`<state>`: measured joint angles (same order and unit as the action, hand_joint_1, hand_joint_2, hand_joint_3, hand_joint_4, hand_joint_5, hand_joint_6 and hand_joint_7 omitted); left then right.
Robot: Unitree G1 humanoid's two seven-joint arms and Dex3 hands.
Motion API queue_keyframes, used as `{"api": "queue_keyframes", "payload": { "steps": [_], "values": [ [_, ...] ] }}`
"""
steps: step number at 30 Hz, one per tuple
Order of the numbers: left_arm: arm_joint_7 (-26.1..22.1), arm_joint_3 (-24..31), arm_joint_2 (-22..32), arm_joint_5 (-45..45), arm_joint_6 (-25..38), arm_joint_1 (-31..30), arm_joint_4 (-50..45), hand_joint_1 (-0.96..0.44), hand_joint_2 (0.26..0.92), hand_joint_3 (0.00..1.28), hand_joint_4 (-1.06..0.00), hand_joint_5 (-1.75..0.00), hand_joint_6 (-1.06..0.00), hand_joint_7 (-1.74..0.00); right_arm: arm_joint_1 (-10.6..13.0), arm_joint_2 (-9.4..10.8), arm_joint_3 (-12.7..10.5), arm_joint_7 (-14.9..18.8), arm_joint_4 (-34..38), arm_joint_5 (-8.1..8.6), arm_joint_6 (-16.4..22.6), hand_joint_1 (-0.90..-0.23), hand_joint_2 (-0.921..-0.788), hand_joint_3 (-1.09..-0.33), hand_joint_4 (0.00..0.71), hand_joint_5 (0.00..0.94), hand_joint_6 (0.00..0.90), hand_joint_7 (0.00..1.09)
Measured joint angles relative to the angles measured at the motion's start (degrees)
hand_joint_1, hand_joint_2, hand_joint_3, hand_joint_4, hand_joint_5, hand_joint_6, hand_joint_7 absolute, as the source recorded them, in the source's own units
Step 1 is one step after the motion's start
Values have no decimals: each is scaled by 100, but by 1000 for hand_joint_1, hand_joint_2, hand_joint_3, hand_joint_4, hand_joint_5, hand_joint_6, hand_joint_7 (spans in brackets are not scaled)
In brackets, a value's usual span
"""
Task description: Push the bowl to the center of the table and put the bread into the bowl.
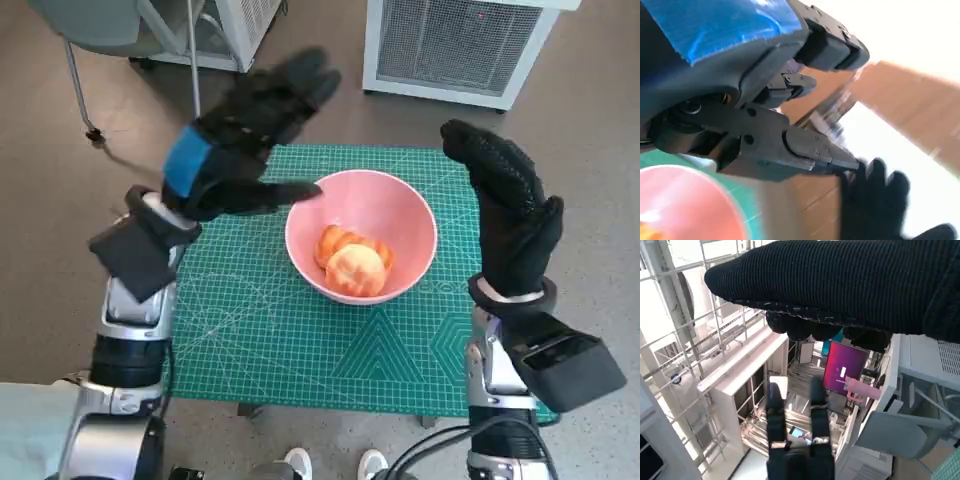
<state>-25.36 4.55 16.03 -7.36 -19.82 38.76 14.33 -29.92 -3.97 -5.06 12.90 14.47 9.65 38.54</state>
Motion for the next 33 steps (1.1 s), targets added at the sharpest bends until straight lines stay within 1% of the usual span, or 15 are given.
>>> {"api": "queue_keyframes", "payload": {
  "steps": [3,9,15,18,22,33],
  "values": [
    [31,189,-234,-429,-191,-181,1,-293,921,113,-338,-24,-430,-40,-71,0,29,-54,-83,-80,-88,-496,-921,-806,269,41,-1,672],
    [80,400,-729,-1143,-322,-456,-17,-297,921,128,-345,-21,-423,-31,-225,-2,79,-111,-226,-127,-234,-493,-921,-807,268,42,-1,674],
    [204,440,-1086,-1374,-374,-696,-162,-309,921,139,-352,-19,-438,-35,-390,-52,72,-142,-226,-250,-287,-504,-921,-801,271,43,-1,676],
    [168,434,-1127,-1360,-487,-756,-164,-316,921,145,-350,-15,-446,-36,-464,-71,70,-147,-198,-308,-293,-518,-921,-797,277,46,-1,679],
    [81,431,-1128,-1354,-619,-787,-164,-321,921,148,-345,-10,-449,-36,-547,-124,60,-147,-141,-313,-290,-524,-921,-794,281,47,-1,681],
    [88,356,-1127,-1113,-842,-851,-162,-318,921,154,-322,0,-439,-24,-602,-212,64,-144,-7,-306,-252,-532,-921,-780,289,49,-1,692]
  ]
}}
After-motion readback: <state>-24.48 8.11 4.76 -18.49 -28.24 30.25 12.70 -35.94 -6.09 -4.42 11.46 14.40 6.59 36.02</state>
